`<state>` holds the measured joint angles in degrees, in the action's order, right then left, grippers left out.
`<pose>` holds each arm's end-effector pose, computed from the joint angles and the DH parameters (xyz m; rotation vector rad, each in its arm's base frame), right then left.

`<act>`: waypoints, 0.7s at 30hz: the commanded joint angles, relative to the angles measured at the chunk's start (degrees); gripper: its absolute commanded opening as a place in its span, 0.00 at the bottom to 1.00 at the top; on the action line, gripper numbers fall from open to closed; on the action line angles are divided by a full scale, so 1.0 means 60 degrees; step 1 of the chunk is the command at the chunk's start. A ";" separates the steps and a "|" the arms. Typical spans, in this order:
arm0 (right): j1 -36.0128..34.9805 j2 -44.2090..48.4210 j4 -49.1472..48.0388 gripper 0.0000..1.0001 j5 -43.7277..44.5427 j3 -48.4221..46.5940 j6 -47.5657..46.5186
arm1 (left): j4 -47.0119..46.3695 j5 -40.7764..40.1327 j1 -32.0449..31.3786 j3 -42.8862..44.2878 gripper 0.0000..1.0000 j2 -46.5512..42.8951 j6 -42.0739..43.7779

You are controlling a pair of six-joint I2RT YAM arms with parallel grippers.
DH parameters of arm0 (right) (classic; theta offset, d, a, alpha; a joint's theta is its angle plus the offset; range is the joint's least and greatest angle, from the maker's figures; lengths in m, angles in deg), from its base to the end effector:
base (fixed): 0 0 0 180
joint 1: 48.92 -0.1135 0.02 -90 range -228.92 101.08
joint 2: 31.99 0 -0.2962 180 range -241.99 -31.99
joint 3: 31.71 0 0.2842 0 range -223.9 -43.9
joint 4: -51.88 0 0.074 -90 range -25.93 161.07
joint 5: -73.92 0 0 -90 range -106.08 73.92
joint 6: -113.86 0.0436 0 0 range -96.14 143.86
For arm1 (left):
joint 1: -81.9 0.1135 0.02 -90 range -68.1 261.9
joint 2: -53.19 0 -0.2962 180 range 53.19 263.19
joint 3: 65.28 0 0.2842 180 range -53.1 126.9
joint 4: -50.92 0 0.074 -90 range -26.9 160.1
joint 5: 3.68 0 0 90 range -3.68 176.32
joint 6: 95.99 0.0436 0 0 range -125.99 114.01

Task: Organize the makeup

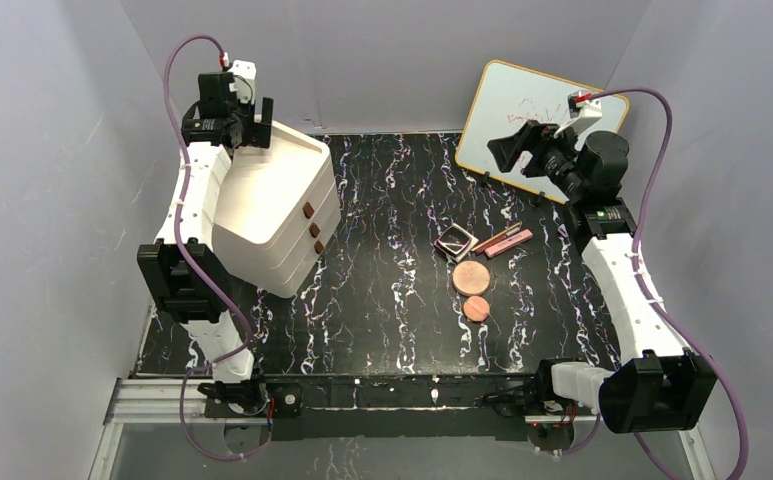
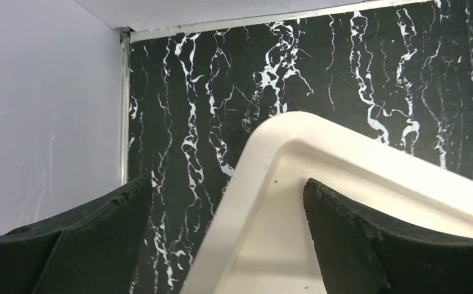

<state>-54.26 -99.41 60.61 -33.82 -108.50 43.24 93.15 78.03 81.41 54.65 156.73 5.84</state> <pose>0.2996 0.0414 0.4346 -0.0540 1.5887 0.5792 0.4675 0.0023 0.4306 0.1259 2.0234 0.2715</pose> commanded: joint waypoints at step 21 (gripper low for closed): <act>-0.7198 -0.4770 0.0045 0.79 0.2568 -0.2741 -0.3096 | -0.0521 0.2795 0.1447 -0.1259 0.35 -0.0846 -0.0761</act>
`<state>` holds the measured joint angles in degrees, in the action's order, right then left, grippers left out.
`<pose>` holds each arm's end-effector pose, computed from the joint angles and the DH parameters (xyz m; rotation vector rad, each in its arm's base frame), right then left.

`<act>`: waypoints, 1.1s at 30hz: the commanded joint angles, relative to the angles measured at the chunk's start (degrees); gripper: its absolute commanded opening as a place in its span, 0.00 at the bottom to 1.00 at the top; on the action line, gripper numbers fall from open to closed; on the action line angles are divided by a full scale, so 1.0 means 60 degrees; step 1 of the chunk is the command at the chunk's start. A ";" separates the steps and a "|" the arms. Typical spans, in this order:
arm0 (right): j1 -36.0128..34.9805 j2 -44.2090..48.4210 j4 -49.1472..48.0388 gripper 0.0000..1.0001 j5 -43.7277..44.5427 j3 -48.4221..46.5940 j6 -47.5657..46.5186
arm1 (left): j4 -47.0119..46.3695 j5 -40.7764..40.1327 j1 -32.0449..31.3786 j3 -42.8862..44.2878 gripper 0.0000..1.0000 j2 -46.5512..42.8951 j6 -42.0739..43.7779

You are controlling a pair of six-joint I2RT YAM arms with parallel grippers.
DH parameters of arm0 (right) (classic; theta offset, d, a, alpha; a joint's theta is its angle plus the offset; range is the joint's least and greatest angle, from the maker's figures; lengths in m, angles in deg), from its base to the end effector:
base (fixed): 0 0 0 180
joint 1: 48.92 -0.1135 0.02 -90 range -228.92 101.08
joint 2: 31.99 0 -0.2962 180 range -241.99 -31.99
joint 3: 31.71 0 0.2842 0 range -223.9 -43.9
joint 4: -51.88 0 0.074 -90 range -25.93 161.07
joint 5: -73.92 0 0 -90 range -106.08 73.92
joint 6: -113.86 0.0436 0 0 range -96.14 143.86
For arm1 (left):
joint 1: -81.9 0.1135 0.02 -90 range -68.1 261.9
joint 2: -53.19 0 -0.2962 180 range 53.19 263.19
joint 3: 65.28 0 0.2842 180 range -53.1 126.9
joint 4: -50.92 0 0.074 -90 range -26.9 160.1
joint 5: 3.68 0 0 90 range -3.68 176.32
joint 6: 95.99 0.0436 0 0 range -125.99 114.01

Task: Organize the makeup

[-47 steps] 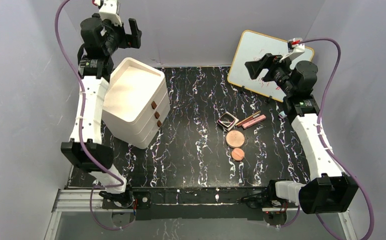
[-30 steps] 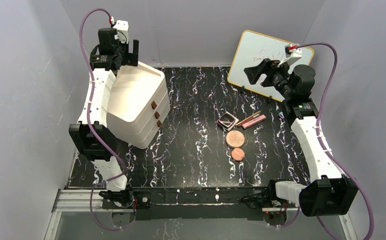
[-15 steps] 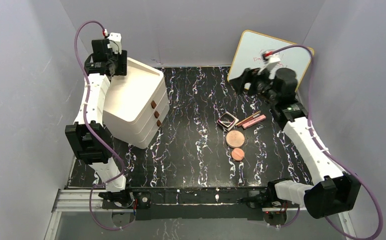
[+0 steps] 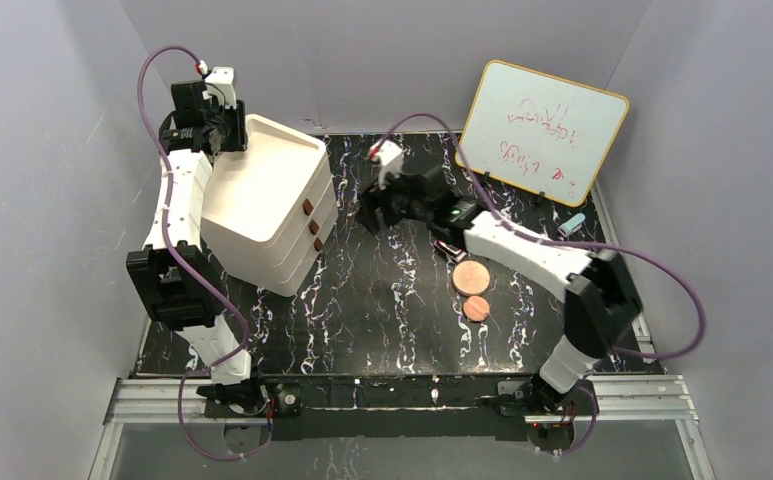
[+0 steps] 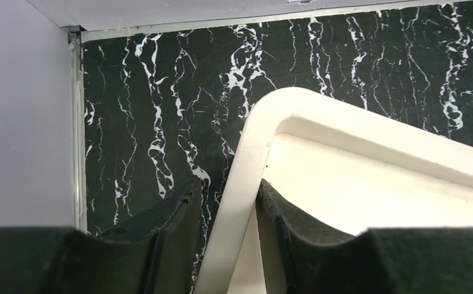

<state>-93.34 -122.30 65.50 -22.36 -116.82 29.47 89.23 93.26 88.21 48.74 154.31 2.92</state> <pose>0.2936 0.2944 0.3461 -0.7227 1.8204 0.6895 0.4579 0.0453 0.4173 0.1226 2.0074 0.0474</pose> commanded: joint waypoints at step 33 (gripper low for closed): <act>-0.1811 -0.3934 0.0538 0.74 0.0527 -0.5096 -0.1949 | -0.0215 0.1422 0.0908 -0.0558 0.35 -0.0476 -0.0773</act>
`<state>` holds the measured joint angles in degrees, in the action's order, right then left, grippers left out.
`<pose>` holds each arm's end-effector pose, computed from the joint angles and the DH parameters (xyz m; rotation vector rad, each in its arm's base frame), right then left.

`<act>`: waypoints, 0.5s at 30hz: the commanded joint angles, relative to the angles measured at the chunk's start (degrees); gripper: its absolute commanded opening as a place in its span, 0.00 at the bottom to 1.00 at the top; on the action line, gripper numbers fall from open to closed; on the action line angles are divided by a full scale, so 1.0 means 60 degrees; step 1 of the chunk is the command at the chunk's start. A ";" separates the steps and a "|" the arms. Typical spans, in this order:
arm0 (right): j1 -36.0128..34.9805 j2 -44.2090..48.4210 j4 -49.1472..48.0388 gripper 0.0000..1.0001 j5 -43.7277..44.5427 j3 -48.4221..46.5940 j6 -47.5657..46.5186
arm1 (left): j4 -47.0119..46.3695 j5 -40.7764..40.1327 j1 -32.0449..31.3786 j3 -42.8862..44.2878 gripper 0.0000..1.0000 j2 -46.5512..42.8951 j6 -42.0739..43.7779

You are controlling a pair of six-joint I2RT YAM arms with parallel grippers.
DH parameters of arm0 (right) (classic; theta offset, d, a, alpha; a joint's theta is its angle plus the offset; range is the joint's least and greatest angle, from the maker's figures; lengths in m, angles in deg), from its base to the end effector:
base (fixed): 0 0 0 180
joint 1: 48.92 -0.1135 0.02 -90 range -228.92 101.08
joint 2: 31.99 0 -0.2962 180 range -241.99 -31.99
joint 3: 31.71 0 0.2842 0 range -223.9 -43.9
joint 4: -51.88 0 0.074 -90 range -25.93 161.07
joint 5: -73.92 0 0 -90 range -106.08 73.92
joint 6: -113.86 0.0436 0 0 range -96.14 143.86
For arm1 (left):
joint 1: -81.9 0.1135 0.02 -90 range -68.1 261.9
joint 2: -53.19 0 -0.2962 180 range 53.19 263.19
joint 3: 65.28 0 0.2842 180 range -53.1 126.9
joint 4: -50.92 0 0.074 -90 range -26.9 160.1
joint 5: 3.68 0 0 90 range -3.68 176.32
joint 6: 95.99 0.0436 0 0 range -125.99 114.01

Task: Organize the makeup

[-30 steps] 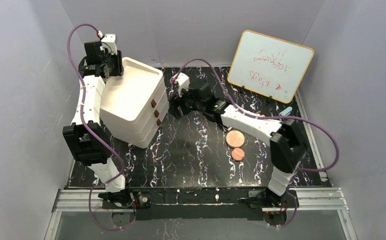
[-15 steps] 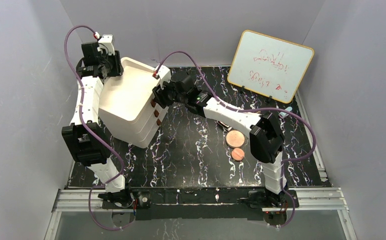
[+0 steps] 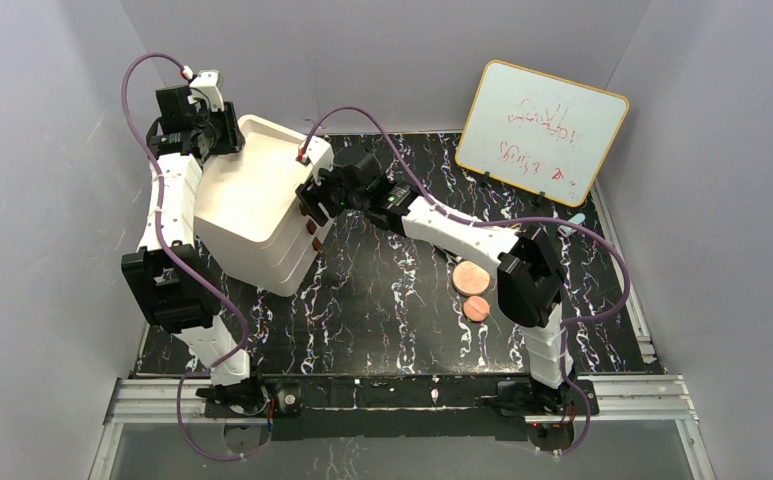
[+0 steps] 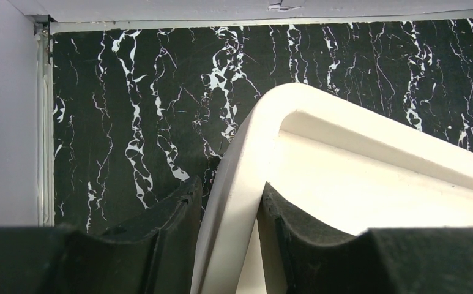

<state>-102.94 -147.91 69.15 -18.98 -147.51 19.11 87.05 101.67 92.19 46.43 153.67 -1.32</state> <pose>0.3189 0.4430 0.3442 -0.9750 1.6586 0.6334 0.4526 0.0704 0.4112 0.0732 1.9889 -0.1002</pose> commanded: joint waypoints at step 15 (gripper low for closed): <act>-0.0211 -0.0111 -0.0146 0.50 -0.0435 -0.0404 -0.0056 | 0.0095 0.0201 0.0278 -0.0225 0.35 -0.0371 -0.0131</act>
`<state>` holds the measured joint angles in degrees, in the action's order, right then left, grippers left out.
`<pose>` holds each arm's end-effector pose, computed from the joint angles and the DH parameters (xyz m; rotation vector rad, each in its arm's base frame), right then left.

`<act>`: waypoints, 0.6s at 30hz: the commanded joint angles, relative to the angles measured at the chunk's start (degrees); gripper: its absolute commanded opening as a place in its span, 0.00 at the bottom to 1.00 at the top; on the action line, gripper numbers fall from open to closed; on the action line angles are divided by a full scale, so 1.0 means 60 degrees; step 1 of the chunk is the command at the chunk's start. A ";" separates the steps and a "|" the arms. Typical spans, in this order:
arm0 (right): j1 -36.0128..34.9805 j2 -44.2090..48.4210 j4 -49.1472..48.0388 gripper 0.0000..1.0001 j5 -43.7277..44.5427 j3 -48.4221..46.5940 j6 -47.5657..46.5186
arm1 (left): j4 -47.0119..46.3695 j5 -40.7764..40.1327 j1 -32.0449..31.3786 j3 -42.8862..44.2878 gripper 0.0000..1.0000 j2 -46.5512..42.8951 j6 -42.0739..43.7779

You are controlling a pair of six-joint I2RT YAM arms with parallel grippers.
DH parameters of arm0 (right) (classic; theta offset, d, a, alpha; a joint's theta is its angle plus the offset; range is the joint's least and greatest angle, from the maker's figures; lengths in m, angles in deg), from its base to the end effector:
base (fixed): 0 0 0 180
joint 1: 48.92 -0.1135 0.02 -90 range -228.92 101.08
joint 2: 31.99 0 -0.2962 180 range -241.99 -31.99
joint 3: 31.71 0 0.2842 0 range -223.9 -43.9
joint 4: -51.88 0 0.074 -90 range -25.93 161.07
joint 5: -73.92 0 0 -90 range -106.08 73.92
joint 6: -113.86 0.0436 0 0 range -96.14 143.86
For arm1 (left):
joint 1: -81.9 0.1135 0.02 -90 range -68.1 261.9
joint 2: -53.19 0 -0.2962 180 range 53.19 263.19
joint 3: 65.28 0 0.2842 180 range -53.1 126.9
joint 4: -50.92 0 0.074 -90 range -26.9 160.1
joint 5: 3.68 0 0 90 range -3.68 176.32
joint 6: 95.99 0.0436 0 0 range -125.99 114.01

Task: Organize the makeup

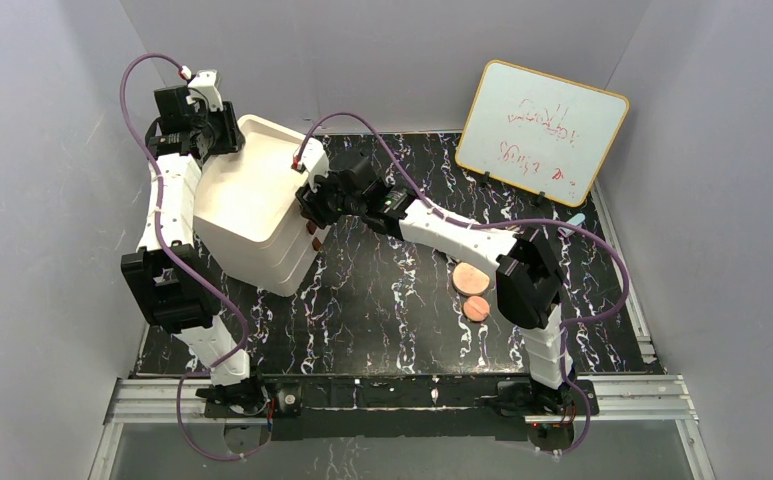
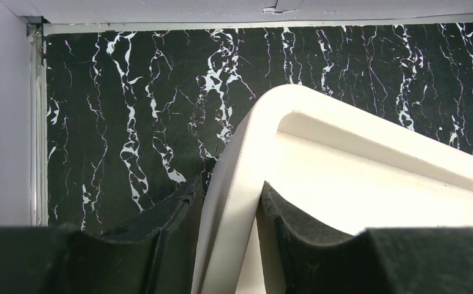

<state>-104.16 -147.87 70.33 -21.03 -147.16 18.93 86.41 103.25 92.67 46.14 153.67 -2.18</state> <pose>0.3074 0.4496 0.3399 -1.0329 1.6624 0.6710 0.4525 0.0731 0.4106 0.0686 1.9807 -0.1304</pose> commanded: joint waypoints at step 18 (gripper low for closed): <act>0.0011 0.0207 -0.0324 0.01 0.0659 0.0167 -0.0603 | 0.0110 0.0176 0.0282 -0.0295 0.34 -0.0385 -0.0094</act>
<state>-104.18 -149.05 70.03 -20.29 -148.28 17.43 85.71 104.41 93.08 45.82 153.59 -2.59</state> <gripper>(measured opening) 0.042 0.345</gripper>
